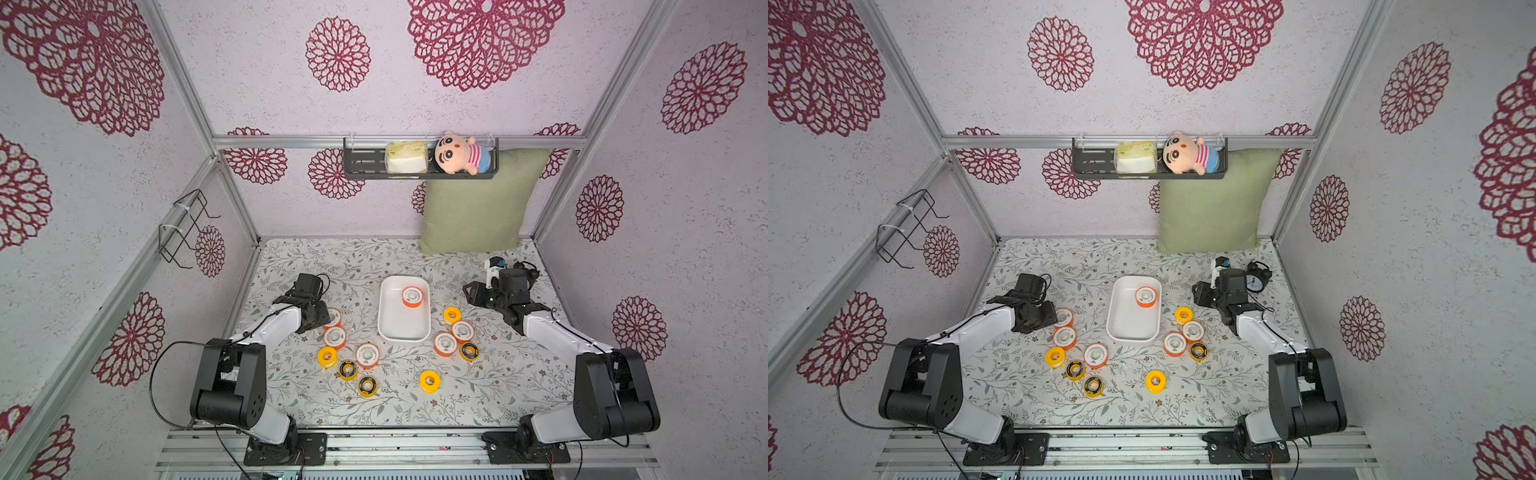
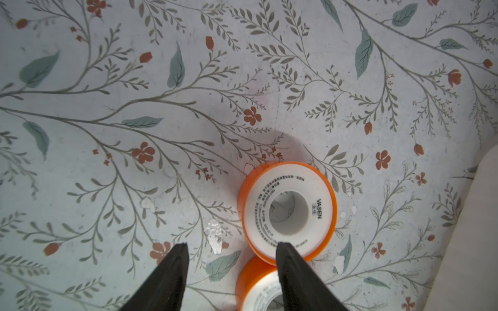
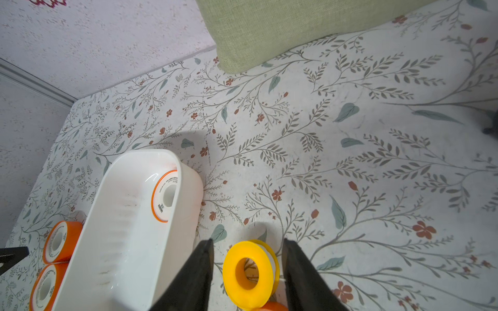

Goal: Put the sealing tape into the storage box
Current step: Pick up the sealing tape at the center of the board.

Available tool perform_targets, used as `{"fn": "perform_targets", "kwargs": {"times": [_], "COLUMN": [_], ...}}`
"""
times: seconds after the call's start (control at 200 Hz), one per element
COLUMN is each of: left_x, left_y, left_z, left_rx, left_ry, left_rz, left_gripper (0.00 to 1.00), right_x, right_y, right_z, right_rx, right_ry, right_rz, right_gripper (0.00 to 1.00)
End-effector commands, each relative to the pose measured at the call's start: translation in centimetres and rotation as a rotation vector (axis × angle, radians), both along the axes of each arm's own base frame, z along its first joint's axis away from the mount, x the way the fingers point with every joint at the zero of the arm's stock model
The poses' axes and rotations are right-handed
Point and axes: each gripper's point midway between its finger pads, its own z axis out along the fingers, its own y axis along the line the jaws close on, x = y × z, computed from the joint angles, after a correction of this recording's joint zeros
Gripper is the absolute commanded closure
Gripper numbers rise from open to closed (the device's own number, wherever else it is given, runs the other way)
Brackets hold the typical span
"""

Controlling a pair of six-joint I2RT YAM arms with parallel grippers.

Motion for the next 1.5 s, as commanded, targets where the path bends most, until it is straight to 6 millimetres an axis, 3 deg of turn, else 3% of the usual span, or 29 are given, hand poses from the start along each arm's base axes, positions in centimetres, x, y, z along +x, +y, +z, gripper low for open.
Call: {"fn": "perform_targets", "kwargs": {"times": [0.0, 0.705, 0.931, 1.066, 1.156, 1.286, 1.496], "left_x": [1.5, 3.0, 3.0, 3.0, 2.9, 3.1, 3.7], "left_y": [-0.7, -1.1, -1.3, -1.3, -0.8, -0.1, -2.4], "left_z": [0.3, -2.9, -4.0, -4.3, -3.8, -1.2, 3.2], "left_rx": [-0.029, -0.025, -0.032, -0.032, 0.002, 0.074, 0.113], "left_ry": [-0.026, 0.052, 0.08, 0.086, 0.077, 0.004, -0.111], "left_rz": [-0.034, -0.05, -0.05, -0.047, -0.027, 0.001, -0.044], "left_gripper": [0.41, 0.48, 0.55, 0.65, 0.68, 0.69, 0.69], "right_x": [0.2, 0.1, 0.1, 0.0, -0.1, -0.2, -0.7], "right_y": [0.5, 0.8, 1.2, 1.4, 1.5, 1.5, 4.1], "right_z": [1.8, 1.7, 1.3, 1.0, 0.9, 0.8, -0.3], "right_rx": [0.026, 0.023, 0.047, 0.056, 0.057, 0.054, 0.079], "right_ry": [-0.053, -0.049, -0.037, -0.028, -0.026, -0.026, -0.001], "right_rz": [0.019, 0.04, 0.052, 0.059, 0.061, 0.07, 0.192], "right_gripper": [0.52, 0.52, 0.52, 0.52, 0.52, 0.52, 0.52]}}
